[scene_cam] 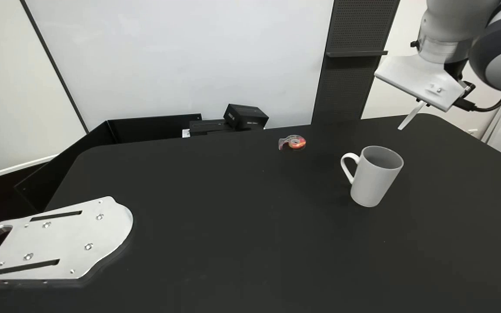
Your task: Place the spoon in the mug
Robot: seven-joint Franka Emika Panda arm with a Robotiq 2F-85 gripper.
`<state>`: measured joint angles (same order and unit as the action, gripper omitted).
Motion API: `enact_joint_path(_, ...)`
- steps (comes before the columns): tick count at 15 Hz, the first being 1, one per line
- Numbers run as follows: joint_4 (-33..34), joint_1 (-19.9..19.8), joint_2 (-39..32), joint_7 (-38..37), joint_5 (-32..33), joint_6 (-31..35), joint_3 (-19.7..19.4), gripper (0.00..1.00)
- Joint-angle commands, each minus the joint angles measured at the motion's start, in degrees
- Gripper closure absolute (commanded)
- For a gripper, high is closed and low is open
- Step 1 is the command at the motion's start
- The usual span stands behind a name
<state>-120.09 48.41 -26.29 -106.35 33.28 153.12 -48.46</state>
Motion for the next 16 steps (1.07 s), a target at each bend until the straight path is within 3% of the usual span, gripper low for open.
enact_joint_path(1,-0.26,1.42,2.78,-6.75,8.19,-3.70,0.77,0.94)
enact_joint_path(4,-0.35,0.02,4.67,-10.82,14.97,-6.85,4.23,0.94)
enact_joint_path(7,-0.63,-3.75,7.14,-13.82,20.51,-11.41,10.69,0.94)
enact_joint_path(13,-1.76,-19.04,10.85,-15.87,26.29,-18.08,30.91,0.94)
enact_joint_path(16,-2.07,-26.27,10.76,-15.87,27.07,-19.04,38.88,0.94)
